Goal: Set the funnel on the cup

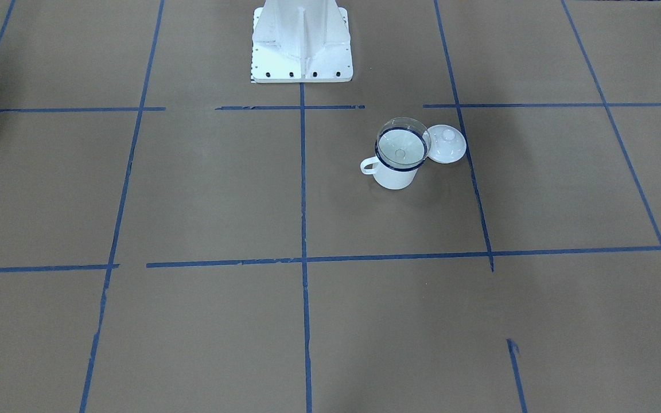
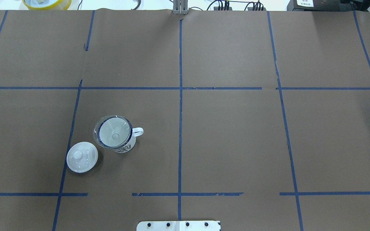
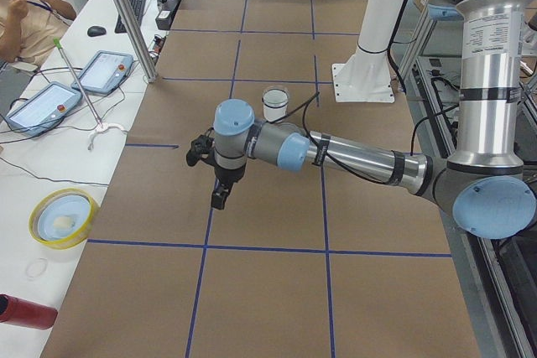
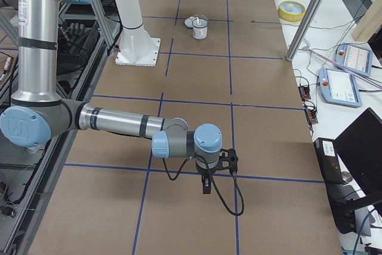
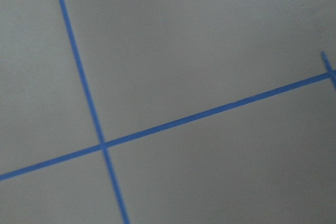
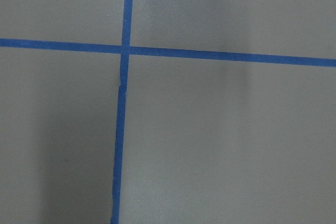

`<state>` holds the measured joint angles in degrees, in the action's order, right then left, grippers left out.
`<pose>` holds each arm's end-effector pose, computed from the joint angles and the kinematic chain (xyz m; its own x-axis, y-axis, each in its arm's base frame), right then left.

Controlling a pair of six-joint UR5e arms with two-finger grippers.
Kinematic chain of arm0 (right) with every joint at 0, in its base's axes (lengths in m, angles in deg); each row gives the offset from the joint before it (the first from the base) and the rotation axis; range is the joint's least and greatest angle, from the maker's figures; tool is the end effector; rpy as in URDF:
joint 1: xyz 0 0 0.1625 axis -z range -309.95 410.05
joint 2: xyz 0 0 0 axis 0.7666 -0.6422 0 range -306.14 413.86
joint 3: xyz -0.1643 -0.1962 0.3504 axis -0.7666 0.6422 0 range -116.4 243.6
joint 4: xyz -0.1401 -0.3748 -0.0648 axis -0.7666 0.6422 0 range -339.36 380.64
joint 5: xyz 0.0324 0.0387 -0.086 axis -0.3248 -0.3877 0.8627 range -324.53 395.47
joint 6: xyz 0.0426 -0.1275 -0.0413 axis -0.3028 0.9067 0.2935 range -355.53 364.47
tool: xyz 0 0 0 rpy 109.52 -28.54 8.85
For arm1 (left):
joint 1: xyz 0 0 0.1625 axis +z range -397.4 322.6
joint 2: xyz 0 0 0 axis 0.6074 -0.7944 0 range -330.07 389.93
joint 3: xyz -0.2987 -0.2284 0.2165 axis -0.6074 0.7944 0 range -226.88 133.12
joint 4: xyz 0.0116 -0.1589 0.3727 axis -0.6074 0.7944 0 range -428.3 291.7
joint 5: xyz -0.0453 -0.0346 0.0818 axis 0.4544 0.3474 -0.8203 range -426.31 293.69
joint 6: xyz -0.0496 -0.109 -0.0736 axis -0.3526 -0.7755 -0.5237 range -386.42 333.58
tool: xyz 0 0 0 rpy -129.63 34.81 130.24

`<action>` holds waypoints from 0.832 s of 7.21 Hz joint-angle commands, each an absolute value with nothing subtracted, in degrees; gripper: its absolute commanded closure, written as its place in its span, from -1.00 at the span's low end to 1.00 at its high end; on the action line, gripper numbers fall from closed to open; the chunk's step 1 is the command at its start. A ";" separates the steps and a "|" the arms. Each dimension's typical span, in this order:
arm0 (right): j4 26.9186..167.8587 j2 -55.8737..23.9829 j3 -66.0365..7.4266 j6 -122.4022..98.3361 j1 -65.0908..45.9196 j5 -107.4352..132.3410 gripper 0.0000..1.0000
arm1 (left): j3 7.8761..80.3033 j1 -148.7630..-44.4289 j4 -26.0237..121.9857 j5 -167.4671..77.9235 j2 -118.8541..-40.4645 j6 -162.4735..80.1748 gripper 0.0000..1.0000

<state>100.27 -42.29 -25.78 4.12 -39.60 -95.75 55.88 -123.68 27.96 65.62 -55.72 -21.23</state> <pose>0.0379 -0.4401 0.7383 0.7519 -0.0400 0.6581 0.0016 0.9983 0.0589 -0.0088 -0.4703 0.6150 0.7228 0.3037 -0.6208 -0.1287 0.9417 0.3108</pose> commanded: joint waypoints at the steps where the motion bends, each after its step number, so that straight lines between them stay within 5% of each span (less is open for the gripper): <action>1: 100.27 -42.29 -25.78 4.12 -39.60 -95.75 -1.00 | 48.69 -126.60 27.15 71.20 -53.21 -16.14 -1.00; 6: 100.27 -42.29 -25.78 4.12 -39.60 -95.75 -1.00 | 49.26 -130.30 27.24 70.98 -48.99 -16.31 -1.00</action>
<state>100.27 -42.29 -25.81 4.12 -39.60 -95.74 48.62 -130.21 27.24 71.03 -49.12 -16.37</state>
